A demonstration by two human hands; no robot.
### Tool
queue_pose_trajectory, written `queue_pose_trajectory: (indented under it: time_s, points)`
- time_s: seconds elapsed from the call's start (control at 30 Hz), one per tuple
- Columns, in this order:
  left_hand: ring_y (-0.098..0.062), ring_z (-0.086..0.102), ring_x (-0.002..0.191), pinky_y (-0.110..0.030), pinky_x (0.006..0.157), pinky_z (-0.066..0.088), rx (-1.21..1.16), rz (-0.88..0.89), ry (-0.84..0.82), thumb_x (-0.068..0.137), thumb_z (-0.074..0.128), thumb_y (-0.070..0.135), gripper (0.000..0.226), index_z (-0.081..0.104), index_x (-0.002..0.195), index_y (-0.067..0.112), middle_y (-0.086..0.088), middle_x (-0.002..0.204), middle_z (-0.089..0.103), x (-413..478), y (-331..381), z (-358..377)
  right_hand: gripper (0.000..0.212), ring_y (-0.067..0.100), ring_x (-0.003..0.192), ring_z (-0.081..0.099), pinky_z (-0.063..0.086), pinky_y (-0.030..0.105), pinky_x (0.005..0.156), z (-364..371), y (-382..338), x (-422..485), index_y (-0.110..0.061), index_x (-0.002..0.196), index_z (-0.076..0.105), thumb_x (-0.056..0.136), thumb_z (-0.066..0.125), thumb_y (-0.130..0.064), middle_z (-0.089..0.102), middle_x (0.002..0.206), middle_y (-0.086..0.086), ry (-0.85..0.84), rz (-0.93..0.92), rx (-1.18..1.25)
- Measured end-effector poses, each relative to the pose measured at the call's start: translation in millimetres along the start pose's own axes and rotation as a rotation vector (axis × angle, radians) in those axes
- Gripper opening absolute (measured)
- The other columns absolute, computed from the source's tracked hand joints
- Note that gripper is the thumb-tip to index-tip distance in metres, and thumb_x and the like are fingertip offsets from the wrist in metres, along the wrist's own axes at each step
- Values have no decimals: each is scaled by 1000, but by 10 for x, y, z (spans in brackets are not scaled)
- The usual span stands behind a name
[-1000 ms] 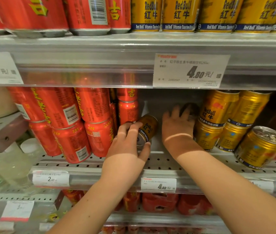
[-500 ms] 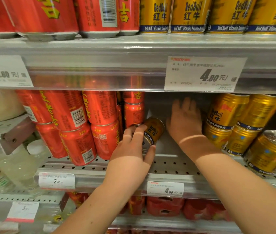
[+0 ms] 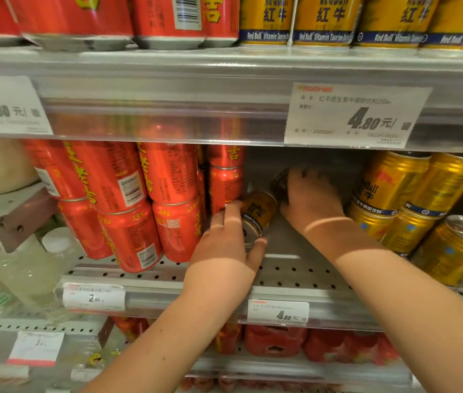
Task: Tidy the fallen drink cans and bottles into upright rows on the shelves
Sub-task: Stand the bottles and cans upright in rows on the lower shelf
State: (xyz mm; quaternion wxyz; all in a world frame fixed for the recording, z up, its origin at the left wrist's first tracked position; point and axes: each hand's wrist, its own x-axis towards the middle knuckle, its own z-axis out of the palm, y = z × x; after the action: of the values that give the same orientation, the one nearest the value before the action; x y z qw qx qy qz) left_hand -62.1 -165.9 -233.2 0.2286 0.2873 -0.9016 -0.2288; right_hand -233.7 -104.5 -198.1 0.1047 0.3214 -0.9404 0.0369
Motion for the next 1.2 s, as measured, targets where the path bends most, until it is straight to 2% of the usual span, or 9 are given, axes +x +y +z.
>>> queue_pose_trajectory:
  time_s: [0.27, 0.47, 0.57, 0.7, 0.9, 0.97, 1.07, 1.13, 1.2]
  points:
    - [-35, 57, 116, -39, 91, 47, 78, -33, -64, 92, 58, 48, 80, 21, 157, 19, -9, 143, 39, 18, 62, -49, 75, 32, 124, 51, 46, 40, 102, -8, 187, -644, -24, 151, 30, 89, 72, -30, 47, 140, 11, 174, 11, 472]
    - [-33, 50, 127, -40, 99, 46, 178, -75, -72, 82, 62, 65, 87, 35, 150, 17, -8, 141, 43, 131, 239, 2, 93, 7, 111, 45, 37, 13, 85, 46, 234, -1038, -31, 152, 28, 76, 82, -31, 38, 136, 0, 200, 63, 750]
    - [-28, 55, 120, -37, 97, 48, -41, -163, -105, 79, 64, 57, 72, 49, 141, 24, -3, 135, 51, 152, 207, -25, 87, -6, 102, 39, 37, 2, 73, 101, 315, -1210, -41, 145, 26, 78, 81, -37, 35, 129, -14, 183, 49, 869]
    - [-12, 67, 97, -32, 88, 54, -418, -235, -110, 72, 69, 52, 59, 59, 126, 30, 7, 111, 69, 114, 170, -61, 81, 4, 112, 52, 49, 21, 90, 103, 395, -1285, -46, 139, 28, 79, 82, -39, 47, 132, -10, 111, 32, 981]
    - [-8, 71, 86, -15, 70, 54, -842, -293, 47, 83, 80, 17, 41, 62, 114, 36, 5, 103, 71, 120, 222, -119, 82, -29, 91, 49, 38, -6, 63, 116, 428, -1273, -57, 136, 22, 82, 80, -36, 43, 106, -42, 58, 31, 1042]
    - [-7, 72, 79, -13, 64, 53, -965, -325, 80, 81, 80, 15, 36, 64, 107, 34, 1, 99, 74, 109, 222, -150, 83, -17, 94, 56, 41, -2, 68, 134, 431, -1252, -59, 137, 20, 83, 79, -37, 45, 106, -41, 48, 36, 1063]
    - [-29, 73, 96, -39, 92, 58, -1125, -358, 60, 88, 74, 12, 32, 66, 116, 25, -16, 104, 74, 52, 207, -178, 83, 2, 107, 60, 46, 14, 83, 171, 452, -1222, -59, 138, 21, 83, 79, -36, 52, 114, -29, 20, 35, 1089]
    - [-39, 67, 103, -56, 107, 47, -1230, -362, 53, 90, 71, 9, 33, 63, 121, 17, -22, 106, 69, 12, 196, -190, 84, 3, 110, 61, 47, 16, 85, 187, 469, -1213, -60, 138, 22, 82, 80, -36, 52, 114, -31, 14, 27, 1087]
    - [-33, 68, 107, -52, 107, 49, -1284, -340, 36, 85, 77, 11, 39, 62, 120, 15, -16, 109, 71, -6, 195, -212, 84, 3, 112, 61, 50, 21, 89, 205, 478, -1210, -60, 138, 23, 81, 80, -37, 53, 116, -30, 16, 26, 1088]
